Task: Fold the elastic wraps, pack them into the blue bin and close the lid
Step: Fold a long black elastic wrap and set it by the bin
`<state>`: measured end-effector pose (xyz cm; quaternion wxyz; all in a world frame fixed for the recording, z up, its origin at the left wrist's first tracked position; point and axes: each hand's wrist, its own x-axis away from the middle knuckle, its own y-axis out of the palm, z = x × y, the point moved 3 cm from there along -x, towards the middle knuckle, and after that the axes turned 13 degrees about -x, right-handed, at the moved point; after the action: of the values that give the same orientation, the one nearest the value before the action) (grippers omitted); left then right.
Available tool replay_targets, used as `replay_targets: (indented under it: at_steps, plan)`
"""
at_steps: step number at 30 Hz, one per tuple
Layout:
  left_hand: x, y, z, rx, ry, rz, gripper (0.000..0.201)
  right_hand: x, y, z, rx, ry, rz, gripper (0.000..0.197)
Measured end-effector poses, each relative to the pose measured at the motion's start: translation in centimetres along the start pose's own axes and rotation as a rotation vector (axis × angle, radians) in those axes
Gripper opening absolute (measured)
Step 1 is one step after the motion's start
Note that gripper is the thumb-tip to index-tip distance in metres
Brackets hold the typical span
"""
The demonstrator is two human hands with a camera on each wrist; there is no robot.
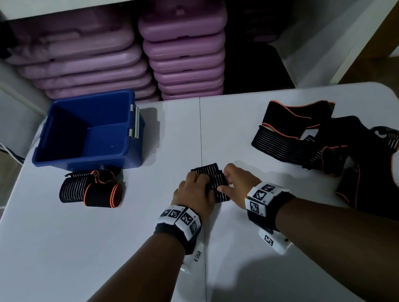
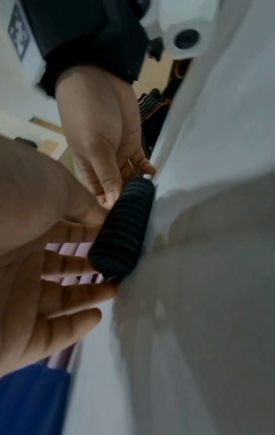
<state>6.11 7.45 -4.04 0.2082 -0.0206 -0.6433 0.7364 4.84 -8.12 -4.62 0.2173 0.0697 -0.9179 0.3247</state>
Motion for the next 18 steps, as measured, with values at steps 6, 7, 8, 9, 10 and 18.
replay_targets:
  at_steps: [6,7,8,9,10,18]
  plan:
    - [0.5,1.2,-0.1,0.357,-0.161,0.046,0.050,0.5,1.5,0.2,-0.203,0.075,0.041,0.038]
    - [0.5,1.2,-0.2,0.401,-0.179,0.061,0.048,0.6,1.7,0.2,-0.253,0.096,0.059,0.040]
    - [0.6,1.2,-0.4,0.428,-0.190,0.067,0.048,0.7,1.9,0.1,-0.291,0.112,0.073,0.042]
    - [0.6,1.2,-0.7,0.444,-0.193,0.067,0.047,0.8,2.0,0.1,-0.316,0.118,0.082,0.044]
    - [0.6,1.3,-1.0,0.453,-0.190,0.062,0.048,0.9,2.0,0.0,-0.329,0.118,0.085,0.045]
    - [1.3,0.7,-4.2,0.350,-0.097,0.056,0.049,0.8,4.1,-2.4,-0.410,0.096,0.033,0.052]
